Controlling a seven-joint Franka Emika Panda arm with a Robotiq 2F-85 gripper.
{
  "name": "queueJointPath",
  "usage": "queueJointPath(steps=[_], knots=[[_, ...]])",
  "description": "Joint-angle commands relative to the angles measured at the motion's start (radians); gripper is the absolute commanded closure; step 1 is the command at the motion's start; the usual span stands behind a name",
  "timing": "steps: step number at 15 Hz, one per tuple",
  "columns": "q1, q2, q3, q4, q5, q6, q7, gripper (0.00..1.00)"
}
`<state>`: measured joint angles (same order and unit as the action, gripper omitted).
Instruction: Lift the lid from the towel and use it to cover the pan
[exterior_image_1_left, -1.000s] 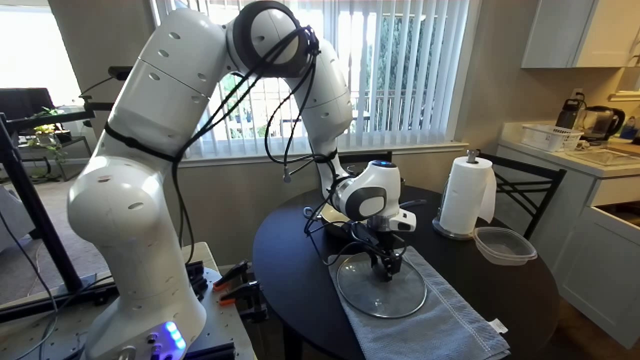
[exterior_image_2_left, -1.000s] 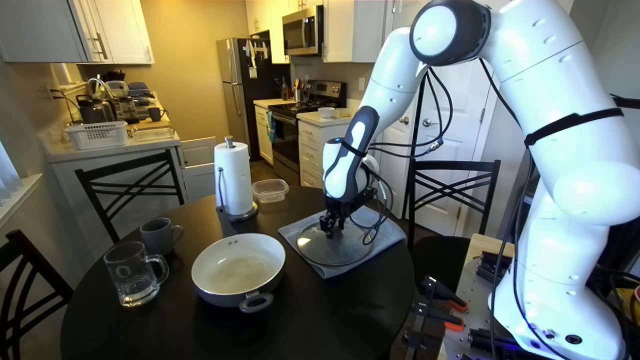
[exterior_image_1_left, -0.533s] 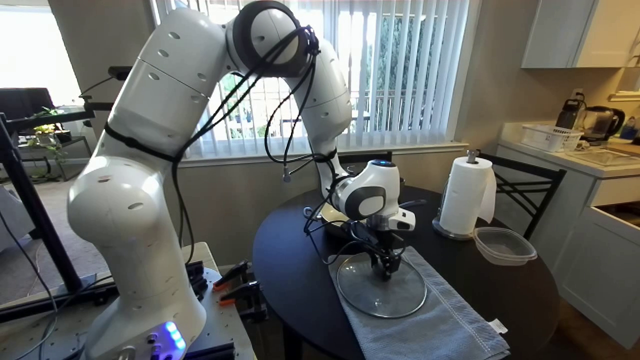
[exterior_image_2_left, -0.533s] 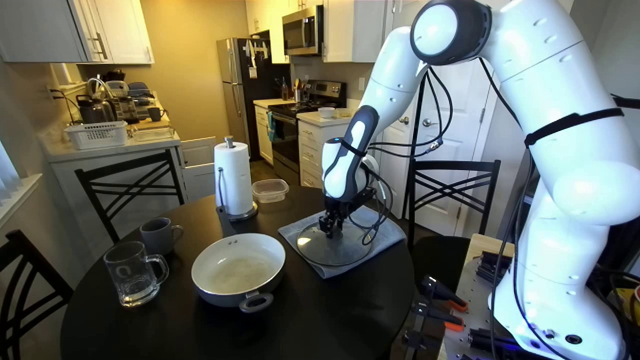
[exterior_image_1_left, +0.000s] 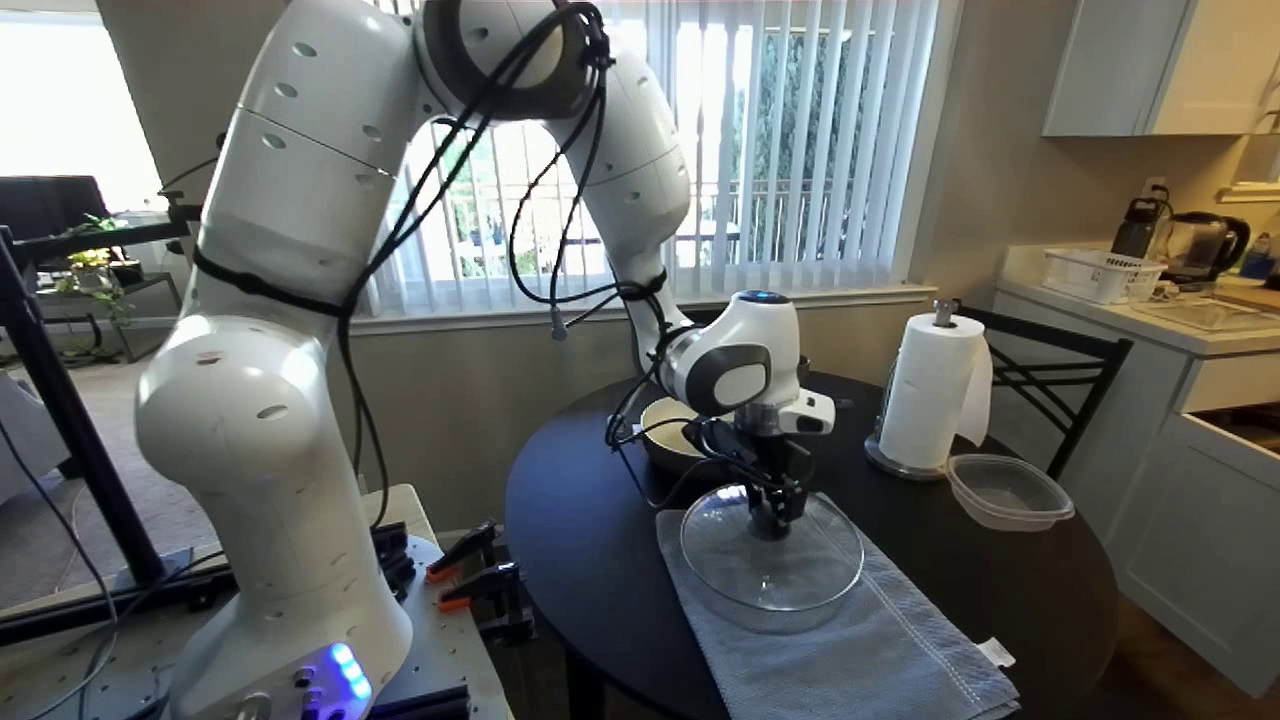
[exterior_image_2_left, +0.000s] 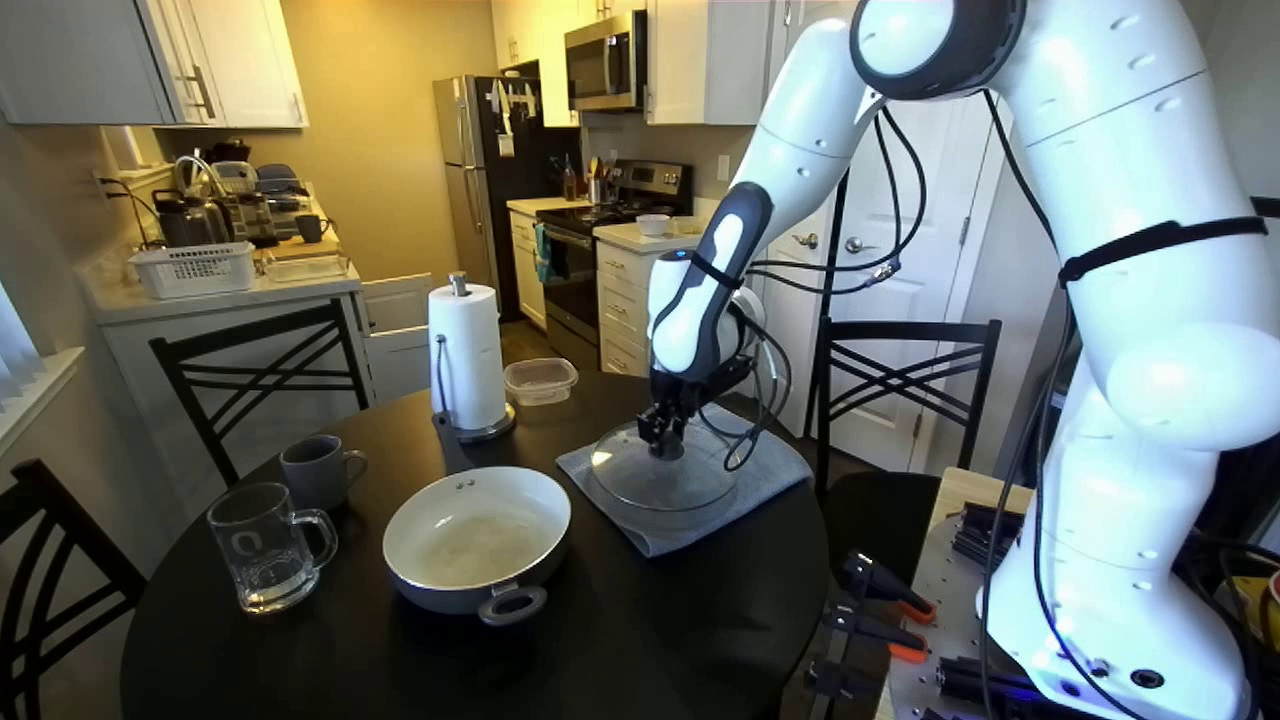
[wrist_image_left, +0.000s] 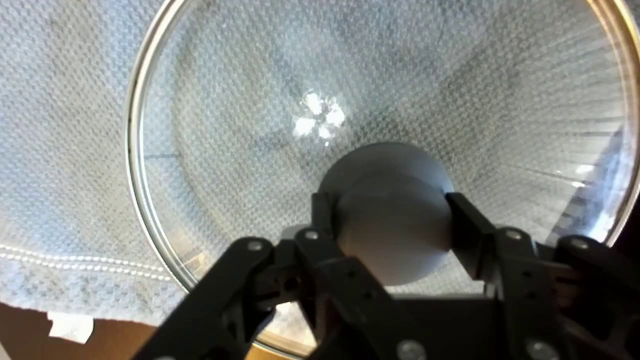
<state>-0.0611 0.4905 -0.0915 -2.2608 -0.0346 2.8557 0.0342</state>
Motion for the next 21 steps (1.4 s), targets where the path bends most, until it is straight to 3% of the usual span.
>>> queueJointPath(steps=[1,8,14,21], knots=[[0.01,-0.159,-0.013,-0.082,0.003,-0.033,0.011,0.67],[0.099,-0.163,-0.029,0.019,-0.091,-0.228,0.065,0.67],[0.198,-0.065,0.049,0.216,-0.15,-0.474,0.08,0.67],[0.267,0.082,0.12,0.39,-0.161,-0.524,0.04,0.67]])
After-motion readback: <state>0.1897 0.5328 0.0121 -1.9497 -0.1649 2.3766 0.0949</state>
